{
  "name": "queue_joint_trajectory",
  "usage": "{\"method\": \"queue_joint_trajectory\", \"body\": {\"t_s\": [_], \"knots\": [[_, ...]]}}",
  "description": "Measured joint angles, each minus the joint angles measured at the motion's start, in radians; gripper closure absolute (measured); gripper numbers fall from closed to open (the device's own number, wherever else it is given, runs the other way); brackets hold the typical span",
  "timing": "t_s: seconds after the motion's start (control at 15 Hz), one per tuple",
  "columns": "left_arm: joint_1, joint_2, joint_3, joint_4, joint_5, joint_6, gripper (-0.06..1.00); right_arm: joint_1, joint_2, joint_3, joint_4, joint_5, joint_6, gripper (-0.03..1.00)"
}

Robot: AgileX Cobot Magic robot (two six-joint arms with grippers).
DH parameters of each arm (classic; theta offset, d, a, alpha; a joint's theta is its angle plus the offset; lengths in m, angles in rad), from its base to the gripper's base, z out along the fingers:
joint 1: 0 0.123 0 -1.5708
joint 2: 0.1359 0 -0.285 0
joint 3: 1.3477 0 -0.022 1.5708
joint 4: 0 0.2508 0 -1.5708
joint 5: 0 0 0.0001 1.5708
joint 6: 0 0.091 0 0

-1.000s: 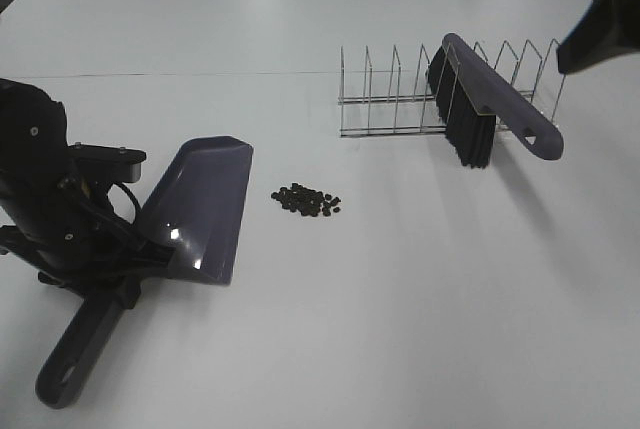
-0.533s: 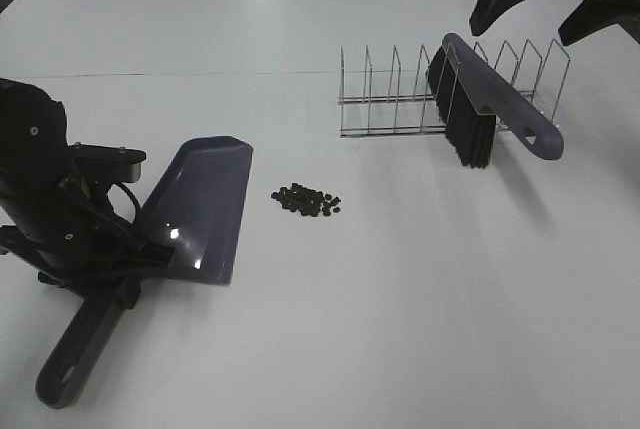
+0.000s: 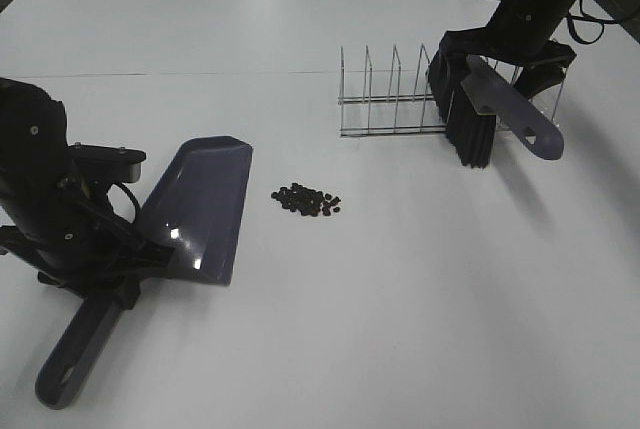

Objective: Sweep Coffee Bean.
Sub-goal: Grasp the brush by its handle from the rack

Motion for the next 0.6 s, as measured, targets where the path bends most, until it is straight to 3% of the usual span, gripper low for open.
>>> {"method": "queue_joint_trajectory", "body": {"t_s": [0.4, 0.6], "knots": [[0.000, 0.000, 0.000, 0.000, 0.000, 0.000, 0.62, 0.000, 0.043, -0.013, -0.010, 0.004, 0.000, 0.05], [0.000, 0.000, 0.000, 0.000, 0.000, 0.000, 0.62, 0.000, 0.049, -0.015, -0.009, 0.004, 0.000, 0.20]]}}
